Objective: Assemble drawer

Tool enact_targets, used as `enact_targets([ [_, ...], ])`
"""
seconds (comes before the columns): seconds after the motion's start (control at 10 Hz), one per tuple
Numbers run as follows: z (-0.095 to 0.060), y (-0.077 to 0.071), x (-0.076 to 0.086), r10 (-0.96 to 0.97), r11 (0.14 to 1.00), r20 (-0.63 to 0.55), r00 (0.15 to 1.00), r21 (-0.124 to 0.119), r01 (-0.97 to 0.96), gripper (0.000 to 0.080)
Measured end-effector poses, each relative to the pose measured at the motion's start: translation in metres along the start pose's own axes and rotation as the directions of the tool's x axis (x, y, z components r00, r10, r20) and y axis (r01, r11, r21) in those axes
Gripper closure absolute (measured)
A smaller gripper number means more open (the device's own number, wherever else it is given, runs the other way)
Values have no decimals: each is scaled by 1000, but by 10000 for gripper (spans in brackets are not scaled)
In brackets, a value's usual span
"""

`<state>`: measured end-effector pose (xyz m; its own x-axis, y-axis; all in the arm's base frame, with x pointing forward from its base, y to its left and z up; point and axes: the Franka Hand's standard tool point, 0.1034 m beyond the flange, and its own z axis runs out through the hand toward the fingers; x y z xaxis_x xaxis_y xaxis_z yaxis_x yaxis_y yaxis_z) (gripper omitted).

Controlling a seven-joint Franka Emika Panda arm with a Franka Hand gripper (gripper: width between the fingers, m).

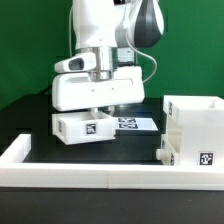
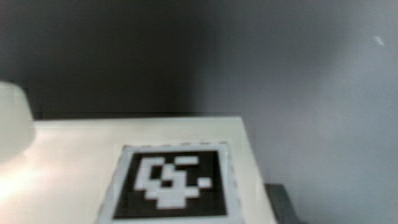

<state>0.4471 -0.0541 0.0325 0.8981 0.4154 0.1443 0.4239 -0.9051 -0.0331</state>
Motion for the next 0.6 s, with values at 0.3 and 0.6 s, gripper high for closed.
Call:
enact_targets([
  [0.3, -10, -7, 41, -136, 990, 35, 990, 45, 135, 758],
  [0.6, -9, -8, 43, -158, 986, 46, 986, 55, 155, 758],
])
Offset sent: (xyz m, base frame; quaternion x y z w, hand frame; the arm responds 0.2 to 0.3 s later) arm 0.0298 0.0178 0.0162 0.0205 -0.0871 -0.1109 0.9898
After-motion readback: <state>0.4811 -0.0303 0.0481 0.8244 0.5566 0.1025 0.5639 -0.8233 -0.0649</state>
